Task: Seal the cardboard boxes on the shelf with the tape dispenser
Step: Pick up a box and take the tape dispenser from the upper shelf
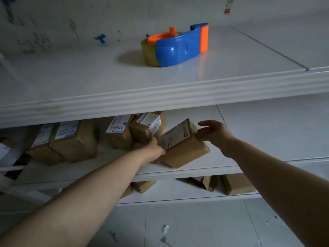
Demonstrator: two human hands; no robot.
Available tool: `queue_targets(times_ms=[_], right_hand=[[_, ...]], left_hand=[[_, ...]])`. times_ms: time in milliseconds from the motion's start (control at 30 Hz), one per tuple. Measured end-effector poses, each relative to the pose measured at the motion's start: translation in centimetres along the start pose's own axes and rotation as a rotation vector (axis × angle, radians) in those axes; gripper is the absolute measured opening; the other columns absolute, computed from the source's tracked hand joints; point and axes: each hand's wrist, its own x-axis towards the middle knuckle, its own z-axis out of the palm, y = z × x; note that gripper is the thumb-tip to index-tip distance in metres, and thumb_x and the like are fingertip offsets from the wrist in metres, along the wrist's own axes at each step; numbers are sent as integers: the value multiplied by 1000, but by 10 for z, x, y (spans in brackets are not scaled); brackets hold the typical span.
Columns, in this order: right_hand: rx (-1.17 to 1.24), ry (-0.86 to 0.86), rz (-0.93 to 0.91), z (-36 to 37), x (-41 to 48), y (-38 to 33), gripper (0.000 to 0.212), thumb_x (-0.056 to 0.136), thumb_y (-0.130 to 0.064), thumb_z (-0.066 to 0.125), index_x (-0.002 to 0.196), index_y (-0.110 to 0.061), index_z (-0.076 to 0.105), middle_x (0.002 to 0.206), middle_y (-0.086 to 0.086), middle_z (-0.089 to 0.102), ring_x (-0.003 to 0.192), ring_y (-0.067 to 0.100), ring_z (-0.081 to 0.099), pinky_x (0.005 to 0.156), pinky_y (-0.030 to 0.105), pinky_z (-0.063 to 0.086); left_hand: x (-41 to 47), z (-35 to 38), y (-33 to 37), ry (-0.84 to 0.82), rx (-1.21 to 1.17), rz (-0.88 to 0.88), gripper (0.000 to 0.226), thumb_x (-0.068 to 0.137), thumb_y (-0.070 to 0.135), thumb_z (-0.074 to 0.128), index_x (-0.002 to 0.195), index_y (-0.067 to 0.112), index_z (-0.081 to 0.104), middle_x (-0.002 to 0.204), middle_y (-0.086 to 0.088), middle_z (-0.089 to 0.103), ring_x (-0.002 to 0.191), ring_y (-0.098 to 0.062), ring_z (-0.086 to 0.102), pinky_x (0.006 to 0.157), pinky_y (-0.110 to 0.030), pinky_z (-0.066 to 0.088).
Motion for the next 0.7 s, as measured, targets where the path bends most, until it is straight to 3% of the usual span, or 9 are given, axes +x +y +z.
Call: queue_targets(times_ms=[33, 100, 200, 267, 333, 400, 467, 567, 700], right_hand=[[-2, 18, -3, 4, 0, 1, 59, 73, 3, 78, 126, -13, 58, 101, 10, 69, 95, 21, 65, 73, 24, 50], [-102, 51, -8, 14, 0, 1, 80, 65, -9, 87, 135, -19, 49, 113, 9, 62, 105, 24, 61, 85, 35, 53], [-298, 39, 45, 30, -6, -1, 103, 58, -33, 91, 145, -26, 36, 134, 5, 42, 121, 27, 48, 97, 38, 46], [-324, -23, 42, 38, -9, -1, 94, 64, -36, 88, 143, -21, 41, 132, 3, 49, 119, 24, 51, 98, 34, 45], [-318, -55, 20, 39, -10, 2, 70, 77, -35, 78, 138, -18, 48, 123, 2, 57, 109, 24, 58, 94, 34, 49], [-147, -68, 94, 34, -13, 6, 51, 91, -24, 65, 138, -14, 47, 115, 8, 62, 98, 27, 65, 90, 36, 54], [-18, -65, 153, 29, -15, 11, 42, 95, -9, 56, 137, -8, 48, 113, 13, 63, 95, 26, 67, 89, 36, 55], [-66, -54, 102, 32, -18, 16, 37, 92, -3, 58, 129, -3, 56, 110, 13, 65, 102, 25, 65, 91, 33, 53], [-13, -58, 83, 36, -23, 12, 31, 86, -6, 68, 116, -10, 63, 104, 8, 67, 101, 24, 63, 88, 30, 53]], left_hand=[[1, 2, -4, 7, 66, -9, 56, 95, 14, 54, 144, 16, 27, 135, -12, 46, 113, -28, 53, 72, -32, 56], [0, 5, -9, 22, 181, 11, 54, 94, 16, 56, 142, 15, 33, 135, -12, 47, 114, -29, 52, 85, -36, 54], [-6, 3, -5, 96, 257, 30, 41, 93, 14, 55, 133, 9, 44, 127, -12, 51, 117, -29, 51, 93, -31, 43], [-6, -1, -1, 113, 192, 40, 39, 91, 8, 49, 130, 12, 46, 124, -12, 52, 117, -29, 50, 99, -33, 41], [-8, -6, -2, 57, 93, 37, 41, 87, 2, 45, 126, 13, 47, 118, -13, 54, 112, -30, 51, 102, -41, 43], [-13, -11, -4, 32, 21, 42, 43, 82, 1, 42, 124, 11, 50, 115, -15, 56, 108, -31, 53, 97, -42, 47], [-14, -15, -7, 49, -1, 69, 50, 76, 11, 44, 126, 15, 52, 118, -12, 56, 109, -30, 53, 97, -43, 47], [-13, -18, -11, 25, -20, 54, 69, 61, 28, 49, 130, 26, 50, 128, -8, 53, 115, -29, 50, 98, -47, 46], [-28, -18, -6, -41, -143, 27, 30, 85, 22, 53, 115, 19, 56, 124, -8, 57, 114, -23, 54, 98, -42, 45]])
